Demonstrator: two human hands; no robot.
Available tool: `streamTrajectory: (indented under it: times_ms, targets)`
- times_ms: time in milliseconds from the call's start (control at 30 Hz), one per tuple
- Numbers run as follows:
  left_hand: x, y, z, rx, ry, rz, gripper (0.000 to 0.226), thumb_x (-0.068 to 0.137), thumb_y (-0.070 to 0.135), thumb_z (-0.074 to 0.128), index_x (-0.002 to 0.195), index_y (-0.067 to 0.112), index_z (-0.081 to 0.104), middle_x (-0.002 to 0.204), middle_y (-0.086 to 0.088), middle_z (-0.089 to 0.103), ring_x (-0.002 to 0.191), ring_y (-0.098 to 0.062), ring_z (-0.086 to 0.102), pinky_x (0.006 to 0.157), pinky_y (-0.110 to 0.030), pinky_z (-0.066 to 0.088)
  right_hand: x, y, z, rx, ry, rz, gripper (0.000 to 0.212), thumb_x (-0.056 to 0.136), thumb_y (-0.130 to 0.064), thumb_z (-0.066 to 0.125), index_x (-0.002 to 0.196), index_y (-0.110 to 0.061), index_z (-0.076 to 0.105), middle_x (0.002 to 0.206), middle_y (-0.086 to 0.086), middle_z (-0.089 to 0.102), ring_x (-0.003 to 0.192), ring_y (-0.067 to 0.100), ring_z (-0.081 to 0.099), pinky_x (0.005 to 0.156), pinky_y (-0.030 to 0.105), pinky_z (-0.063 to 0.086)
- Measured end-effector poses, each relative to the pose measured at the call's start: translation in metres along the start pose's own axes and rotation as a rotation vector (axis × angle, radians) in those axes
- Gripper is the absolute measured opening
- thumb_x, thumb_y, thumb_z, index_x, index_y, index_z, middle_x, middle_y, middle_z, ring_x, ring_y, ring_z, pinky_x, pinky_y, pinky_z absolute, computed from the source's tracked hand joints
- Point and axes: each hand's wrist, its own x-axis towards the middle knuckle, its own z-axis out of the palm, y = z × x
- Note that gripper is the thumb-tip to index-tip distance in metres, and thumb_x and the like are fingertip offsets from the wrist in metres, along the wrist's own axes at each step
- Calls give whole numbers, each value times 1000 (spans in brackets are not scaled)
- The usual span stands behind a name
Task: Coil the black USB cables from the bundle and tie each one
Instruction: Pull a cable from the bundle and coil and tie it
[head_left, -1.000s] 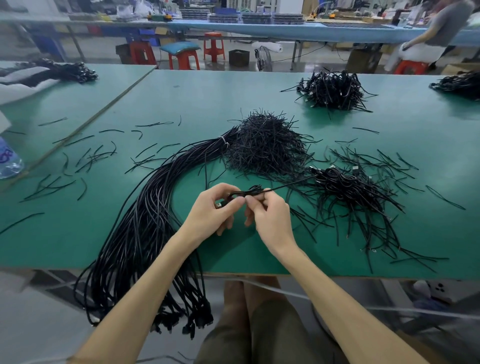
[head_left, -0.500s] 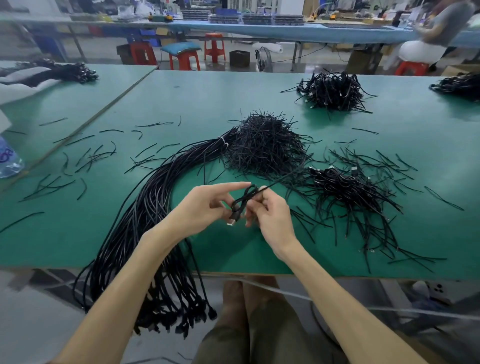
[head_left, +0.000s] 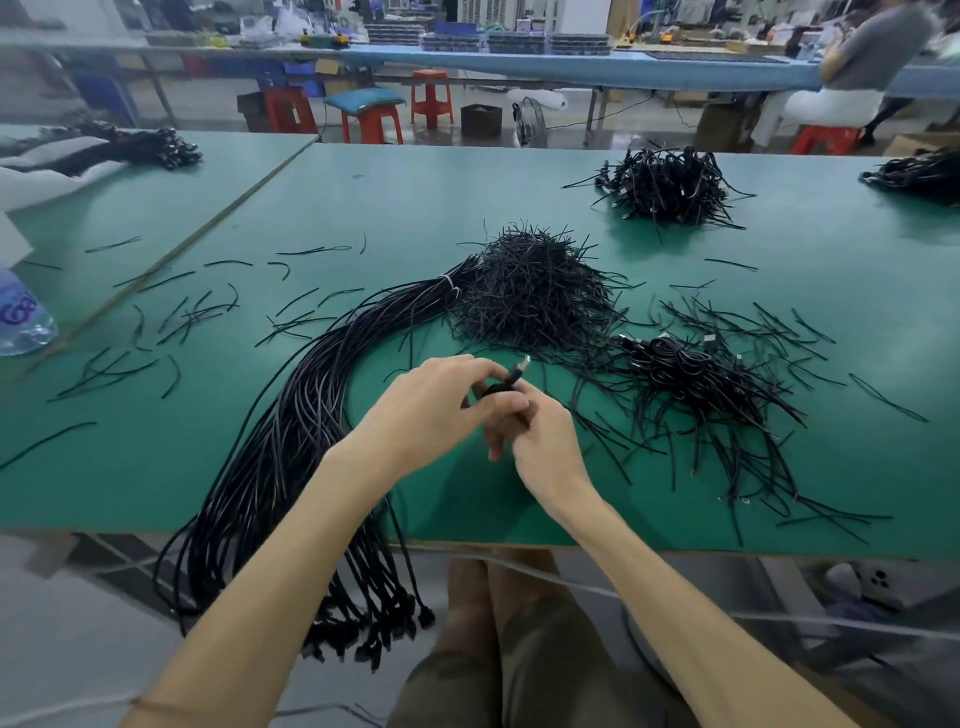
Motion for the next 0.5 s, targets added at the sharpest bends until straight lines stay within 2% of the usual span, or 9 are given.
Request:
streamTrajectory:
  times_ms: [100, 200, 267, 367, 467, 500]
  targets:
    - [3, 4, 3, 75, 50, -50, 48, 91, 75, 44, 110, 36, 65, 83, 14, 63, 76, -8, 59, 63, -32, 42, 1, 0, 0, 6, -3, -14, 33, 93, 12, 48, 89, -16, 65, 63, 0, 60, 53, 17, 54, 56, 33, 51]
    - [9, 7, 4, 120, 99, -109, 51, 92, 73, 42, 110, 32, 66, 75, 11, 62, 72, -16, 61, 59, -32, 38, 2, 0, -1, 44, 6, 2, 32, 92, 8, 53, 81, -21, 63, 64, 6, 63, 52, 17, 55, 59, 25, 48]
    - [13, 10, 6, 111, 108, -153, 47, 94, 70, 44, 113, 31, 62, 72, 8, 62, 66, -17, 63, 57, -32, 39, 3, 0, -1, 70, 13, 15, 29, 91, 8, 55, 77, -17, 60, 65, 12, 63, 51, 19, 54, 58, 23, 46]
    - [17, 11, 9, -172, 89, -276, 34, 99, 53, 54, 121, 28, 52, 71, -1, 68, 41, -20, 64, 49, -31, 49, 4, 3, -2, 87, 24, 30, 22, 90, 6, 58, 73, -9, 56, 62, 9, 63, 50, 19, 54, 57, 22, 43]
    - [19, 6, 5, -428, 7, -355, 29, 101, 33, 57, 130, 28, 53, 67, -8, 72, 41, -26, 66, 43, -27, 52, 5, 4, -2, 87, 13, 28, 20, 90, 6, 57, 73, -5, 56, 58, 2, 62, 49, 16, 54, 55, 17, 42]
    - [18, 4, 4, -463, -24, -347, 24, 102, 31, 57, 126, 29, 57, 66, -8, 73, 43, -29, 68, 44, -27, 53, 5, 5, -2, 97, 11, 32, 21, 90, 6, 57, 73, -6, 55, 58, 1, 61, 49, 16, 54, 55, 17, 41]
